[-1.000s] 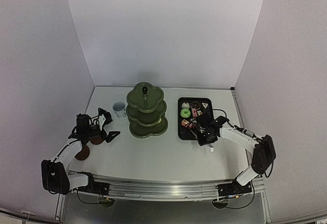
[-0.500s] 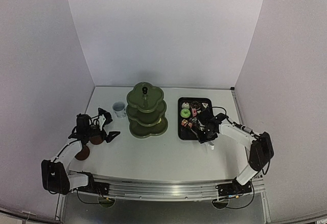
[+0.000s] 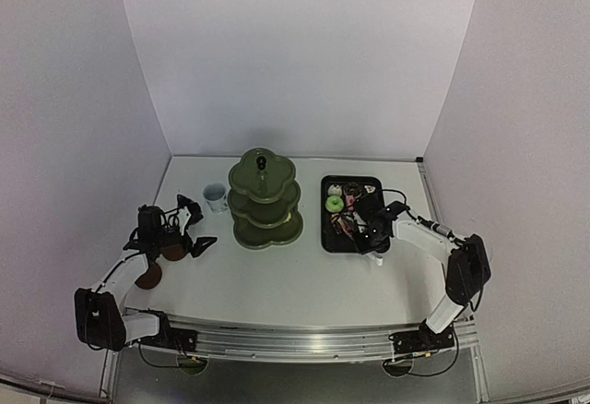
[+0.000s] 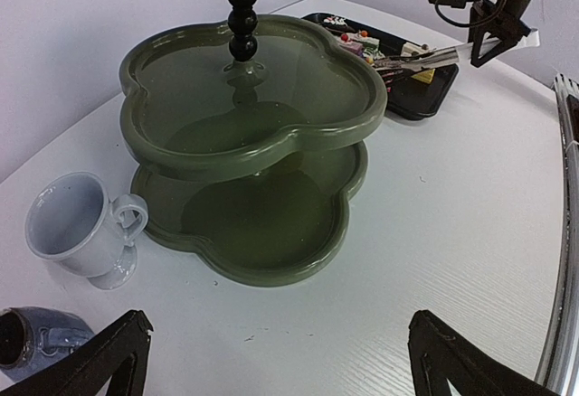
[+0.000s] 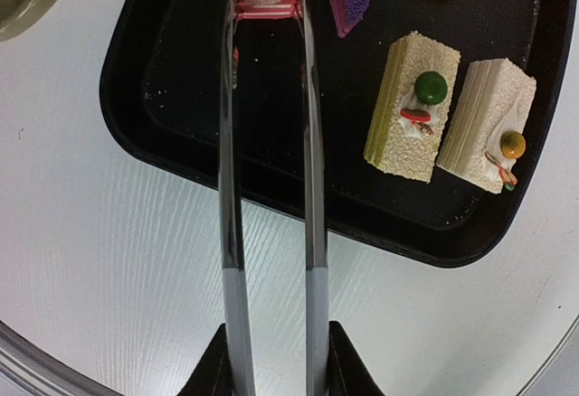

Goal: Serve the afternoon tea

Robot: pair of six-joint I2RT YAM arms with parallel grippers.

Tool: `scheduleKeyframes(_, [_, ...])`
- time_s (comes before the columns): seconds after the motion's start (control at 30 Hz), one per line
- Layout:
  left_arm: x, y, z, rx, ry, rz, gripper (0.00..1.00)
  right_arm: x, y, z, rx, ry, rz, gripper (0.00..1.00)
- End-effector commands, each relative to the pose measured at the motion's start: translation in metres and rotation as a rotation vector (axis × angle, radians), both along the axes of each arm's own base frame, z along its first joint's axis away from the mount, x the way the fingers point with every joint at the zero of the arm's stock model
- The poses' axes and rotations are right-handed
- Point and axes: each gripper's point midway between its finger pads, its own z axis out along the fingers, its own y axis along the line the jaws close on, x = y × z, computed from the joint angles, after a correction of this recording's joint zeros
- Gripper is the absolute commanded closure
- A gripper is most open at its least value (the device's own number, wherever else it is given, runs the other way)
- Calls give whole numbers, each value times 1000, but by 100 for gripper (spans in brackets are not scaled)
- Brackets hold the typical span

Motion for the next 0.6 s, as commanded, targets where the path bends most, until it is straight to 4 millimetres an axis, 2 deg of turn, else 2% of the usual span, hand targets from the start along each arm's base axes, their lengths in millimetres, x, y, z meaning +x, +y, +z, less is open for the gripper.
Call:
scheduleKeyframes(0.0, [-1,-1,6,2,-29,-10,0,10,12,17,66,-39,13,83])
scheduleKeyframes(0.23, [4,3,6,-31,2,55,0,5,13,42,94,-91,10,93])
scheduleKeyframes(0.43, [22,24,4,-106,46,289,0,-2,23,75,104,-184,26,95])
scheduleKeyframes(0.57, [16,33,-3,-99,59,349,0,-11,28,92,120,-227,40,97])
